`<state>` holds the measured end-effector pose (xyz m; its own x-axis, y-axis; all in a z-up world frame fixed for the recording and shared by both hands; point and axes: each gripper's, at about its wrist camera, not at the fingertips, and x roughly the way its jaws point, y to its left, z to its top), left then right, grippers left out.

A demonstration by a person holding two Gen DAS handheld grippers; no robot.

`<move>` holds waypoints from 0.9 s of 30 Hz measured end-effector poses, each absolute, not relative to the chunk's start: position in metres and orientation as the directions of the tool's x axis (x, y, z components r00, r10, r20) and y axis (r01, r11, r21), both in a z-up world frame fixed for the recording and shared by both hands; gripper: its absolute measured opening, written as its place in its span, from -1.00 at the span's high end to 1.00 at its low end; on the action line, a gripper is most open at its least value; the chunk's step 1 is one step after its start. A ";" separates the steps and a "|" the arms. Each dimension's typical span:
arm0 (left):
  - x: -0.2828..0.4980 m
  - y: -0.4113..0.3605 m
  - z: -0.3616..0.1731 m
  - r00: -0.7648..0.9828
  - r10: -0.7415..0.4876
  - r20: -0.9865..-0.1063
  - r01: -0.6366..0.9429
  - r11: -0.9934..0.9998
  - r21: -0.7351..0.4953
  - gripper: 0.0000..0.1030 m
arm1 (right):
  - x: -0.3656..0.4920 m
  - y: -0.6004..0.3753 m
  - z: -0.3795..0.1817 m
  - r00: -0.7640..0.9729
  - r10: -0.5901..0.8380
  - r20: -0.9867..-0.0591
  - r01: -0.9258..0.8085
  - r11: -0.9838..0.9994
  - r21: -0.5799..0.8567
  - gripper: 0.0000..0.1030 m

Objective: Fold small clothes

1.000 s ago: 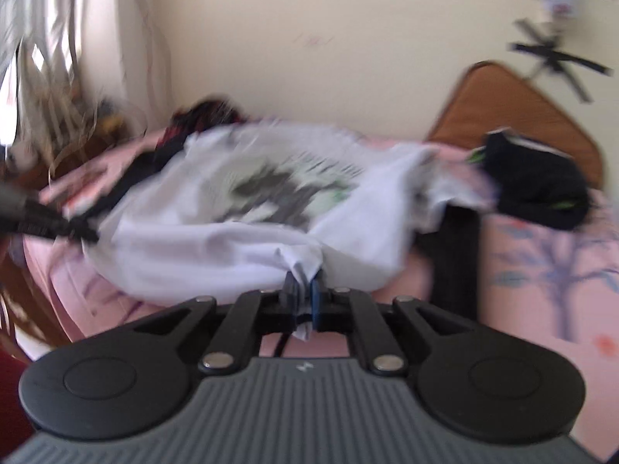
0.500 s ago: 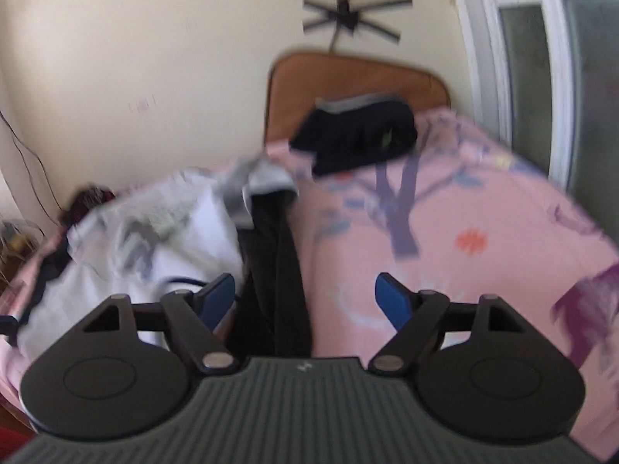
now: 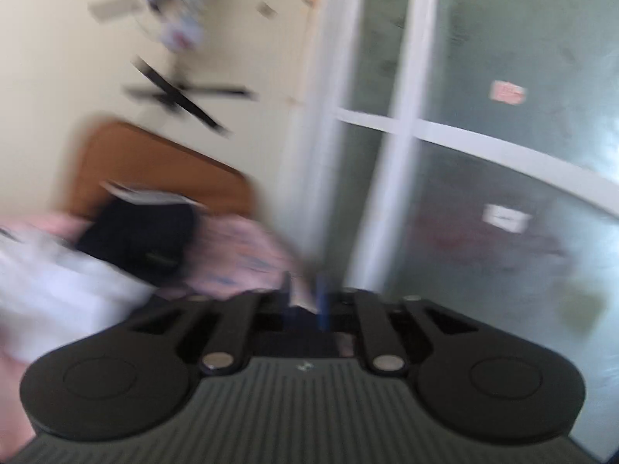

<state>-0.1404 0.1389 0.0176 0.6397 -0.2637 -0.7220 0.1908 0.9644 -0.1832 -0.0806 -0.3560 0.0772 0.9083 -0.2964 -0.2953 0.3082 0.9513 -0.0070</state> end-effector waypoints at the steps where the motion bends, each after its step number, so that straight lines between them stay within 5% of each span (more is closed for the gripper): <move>1: -0.139 0.139 0.017 0.635 -0.265 -0.726 0.191 0.964 -0.185 -0.01 | -0.092 -0.345 0.076 0.939 -0.163 -0.303 0.189 0.980 0.061 -0.50; 6: -0.127 0.133 0.006 0.608 -0.260 -0.750 0.202 0.964 -0.170 0.03 | -0.122 -0.286 0.035 0.852 0.309 -0.422 -0.211 0.941 0.263 -0.58; 10: -0.122 0.133 0.005 0.626 -0.233 -0.744 0.191 0.971 -0.143 0.13 | -0.137 -0.245 -0.005 0.787 0.321 -0.527 -0.235 0.946 0.225 -0.58; 11: -0.120 0.133 0.005 0.633 -0.215 -0.743 0.183 0.975 -0.125 0.60 | -0.142 -0.240 -0.011 0.773 0.341 -0.536 -0.237 0.937 0.255 -0.53; 12: -0.119 0.132 0.003 0.637 -0.194 -0.746 0.179 0.979 -0.102 0.95 | -0.141 -0.235 -0.018 0.747 0.379 -0.546 -0.250 0.921 0.298 -0.31; 13: -0.118 0.133 0.002 0.641 -0.193 -0.743 0.179 0.979 -0.100 0.96 | -0.138 -0.227 -0.022 0.716 0.408 -0.567 -0.263 0.909 0.324 0.69; 14: -0.118 0.134 0.003 0.635 -0.210 -0.743 0.182 0.976 -0.120 0.96 | -0.137 -0.224 -0.023 0.699 0.409 -0.586 -0.259 0.909 0.325 0.89; 18: -0.144 0.128 0.005 0.568 -0.308 -0.764 0.270 0.946 -0.181 0.96 | -0.136 -0.253 0.005 0.790 0.283 -0.544 -0.152 0.950 0.273 0.89; 22: -0.177 0.123 0.017 0.571 -0.325 -0.754 0.348 0.928 -0.136 0.95 | -0.139 -0.288 0.007 0.790 0.110 -0.603 0.001 0.984 0.181 0.86; 25: -0.168 0.130 0.032 0.645 -0.299 -0.704 0.308 0.944 -0.118 0.79 | -0.135 -0.297 -0.001 0.787 0.031 -0.617 0.085 0.984 0.158 0.50; 27: -0.151 0.132 0.034 0.646 -0.304 -0.701 0.279 0.948 -0.154 0.48 | -0.134 -0.299 0.001 0.812 0.060 -0.581 0.089 0.970 0.225 0.26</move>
<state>-0.1505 0.1317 0.0337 0.6457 -0.3036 -0.7007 0.2787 0.9480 -0.1539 -0.1339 -0.2995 0.0011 0.8120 0.0600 -0.5805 0.0889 0.9704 0.2247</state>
